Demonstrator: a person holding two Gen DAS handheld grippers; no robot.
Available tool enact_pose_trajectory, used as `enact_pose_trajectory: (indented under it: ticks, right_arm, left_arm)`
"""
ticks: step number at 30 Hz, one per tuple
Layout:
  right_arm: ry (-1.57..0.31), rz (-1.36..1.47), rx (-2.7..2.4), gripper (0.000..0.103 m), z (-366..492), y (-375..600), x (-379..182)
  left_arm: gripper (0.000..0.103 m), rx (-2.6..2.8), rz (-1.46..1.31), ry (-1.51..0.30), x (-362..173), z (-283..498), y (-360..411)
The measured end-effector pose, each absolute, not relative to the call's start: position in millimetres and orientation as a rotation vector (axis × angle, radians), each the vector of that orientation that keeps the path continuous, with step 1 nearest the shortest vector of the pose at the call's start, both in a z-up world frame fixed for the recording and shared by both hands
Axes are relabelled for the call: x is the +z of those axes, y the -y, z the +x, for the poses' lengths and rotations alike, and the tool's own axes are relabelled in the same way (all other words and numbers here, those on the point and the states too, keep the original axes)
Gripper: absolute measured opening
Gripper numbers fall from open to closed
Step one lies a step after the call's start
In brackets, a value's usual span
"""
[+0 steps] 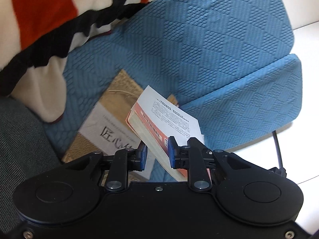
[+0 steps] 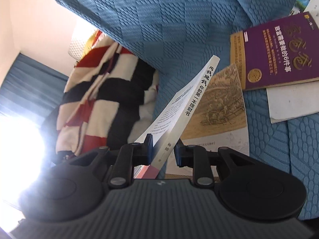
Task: Organize objects
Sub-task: 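Lower the held paperback onto the flat tan book and open both grippers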
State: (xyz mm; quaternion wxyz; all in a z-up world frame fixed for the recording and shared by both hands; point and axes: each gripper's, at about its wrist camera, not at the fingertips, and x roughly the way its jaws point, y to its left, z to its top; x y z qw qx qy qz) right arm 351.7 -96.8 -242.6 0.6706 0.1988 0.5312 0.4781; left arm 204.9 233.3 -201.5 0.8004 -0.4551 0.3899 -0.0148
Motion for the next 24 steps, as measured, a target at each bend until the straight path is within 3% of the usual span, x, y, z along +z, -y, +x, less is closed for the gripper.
enact_pose_trajectory:
  ticks: [19, 24]
  right_arm:
    - [-1.298, 0.381, 0.916, 0.032, 355.2, 84.5, -295.7]
    - [-1.325, 0.361, 0.865, 0.038, 354.1, 83.4, -307.7]
  left_arm:
    - [0.022, 0.031, -0.925, -0.952, -246.3, 209.7, -211.3]
    - [0.022, 0.047, -0.899, -1.006, -253.9, 212.9, -207.8]
